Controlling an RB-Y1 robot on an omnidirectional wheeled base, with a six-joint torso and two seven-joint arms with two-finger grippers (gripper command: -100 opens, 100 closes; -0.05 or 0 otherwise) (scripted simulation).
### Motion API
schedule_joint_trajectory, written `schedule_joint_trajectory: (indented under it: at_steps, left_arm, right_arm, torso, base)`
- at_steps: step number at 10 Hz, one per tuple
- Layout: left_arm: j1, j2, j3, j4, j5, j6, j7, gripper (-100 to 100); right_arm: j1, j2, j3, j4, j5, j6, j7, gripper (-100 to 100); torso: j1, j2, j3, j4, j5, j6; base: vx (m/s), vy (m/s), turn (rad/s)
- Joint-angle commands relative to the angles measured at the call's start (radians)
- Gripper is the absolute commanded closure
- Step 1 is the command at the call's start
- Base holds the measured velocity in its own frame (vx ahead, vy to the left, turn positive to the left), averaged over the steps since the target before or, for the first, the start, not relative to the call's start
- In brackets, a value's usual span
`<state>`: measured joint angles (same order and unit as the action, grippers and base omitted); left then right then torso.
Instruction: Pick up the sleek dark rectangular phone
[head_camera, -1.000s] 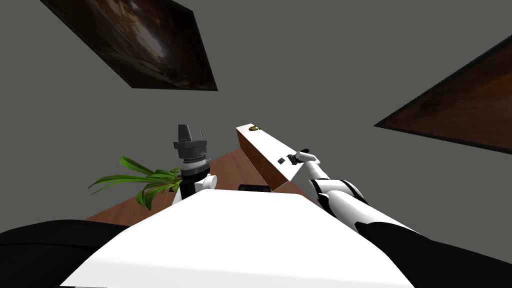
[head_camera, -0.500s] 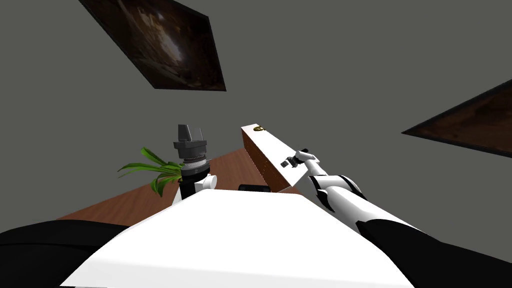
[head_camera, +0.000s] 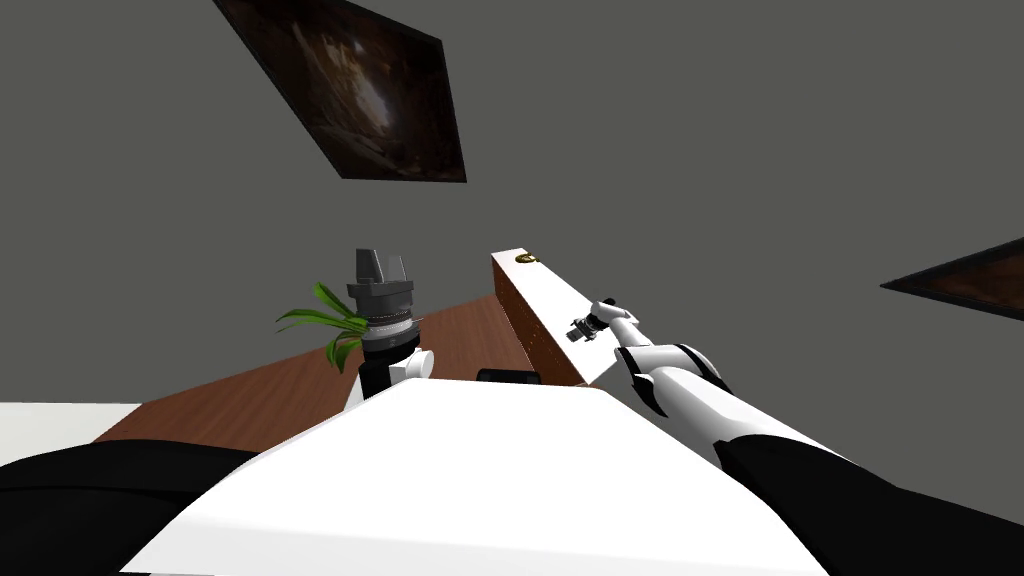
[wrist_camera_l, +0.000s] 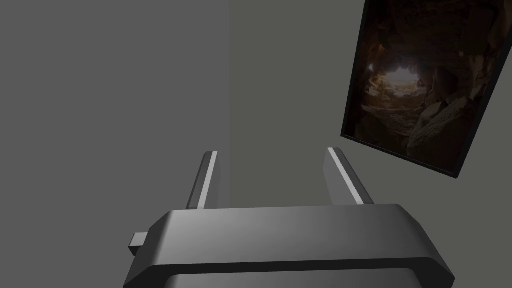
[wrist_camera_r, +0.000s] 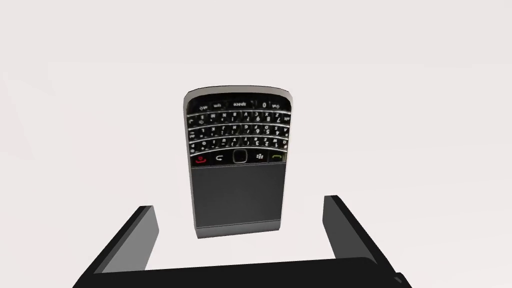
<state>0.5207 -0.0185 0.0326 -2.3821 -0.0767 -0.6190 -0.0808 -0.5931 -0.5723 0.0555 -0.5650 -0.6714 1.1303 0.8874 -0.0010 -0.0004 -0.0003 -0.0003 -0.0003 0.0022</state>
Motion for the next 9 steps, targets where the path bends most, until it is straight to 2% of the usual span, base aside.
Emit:
schedule_joint_trajectory:
  at_steps: [1,4,5,6,7,8,9]
  left_arm:
    - [0.0,0.0,0.0,0.0,0.0,0.0,0.0,0]
    - [0.0,0.0,0.0,0.0,0.0,0.0,0.0,0]
    - [0.0,0.0,0.0,0.0,0.0,0.0,0.0,0]
    - [0.0,0.0,0.0,0.0,0.0,0.0,0.0,0]
    - [0.0,0.0,0.0,0.0,0.0,0.0,0.0,0]
    - [0.0,0.0,0.0,0.0,0.0,0.0,0.0,0]
    - [0.0,0.0,0.0,0.0,0.0,0.0,0.0,0]
  right_arm:
    - [-0.022,-0.003,0.011,0.047,-0.012,0.029,0.029,-100]
    - [-0.038,-0.014,0.024,0.09,-0.027,0.07,0.057,-100]
    - [-0.038,-0.014,0.024,0.09,-0.027,0.07,0.057,-100]
    - [-0.026,-0.013,0.024,0.066,-0.025,0.076,0.046,-100]
    - [-0.028,-0.013,0.024,0.069,-0.025,0.076,0.048,0]
    - [-0.013,0.01,0.023,0.075,-0.014,0.046,0.036,-100]
    - [-0.007,0.02,0.023,0.078,-0.009,0.034,0.032,-100]
  torso:
    - [0.0,0.0,0.0,0.0,0.0,0.0]
    - [0.0,0.0,0.0,0.0,0.0,0.0]
    - [0.0,0.0,0.0,0.0,0.0,0.001]
    - [0.0,0.0,0.0,0.0,0.0,0.001]
    - [0.001,0.0,0.0,0.0,0.0,0.001]
    - [0.002,0.0,0.0,0.0,0.0,0.001]
    - [0.0,0.0,0.0,0.0,0.0,0.001]
  base:
    - [0.001,-0.026,0.172]
    - [0.006,-0.032,0.132]
    - [0.001,-0.022,0.021]
    - [0.0,-0.007,0.001]
    - [0.0,0.0,0.0]
    - [0.004,-0.035,0.031]
    - [-0.007,-0.028,0.056]
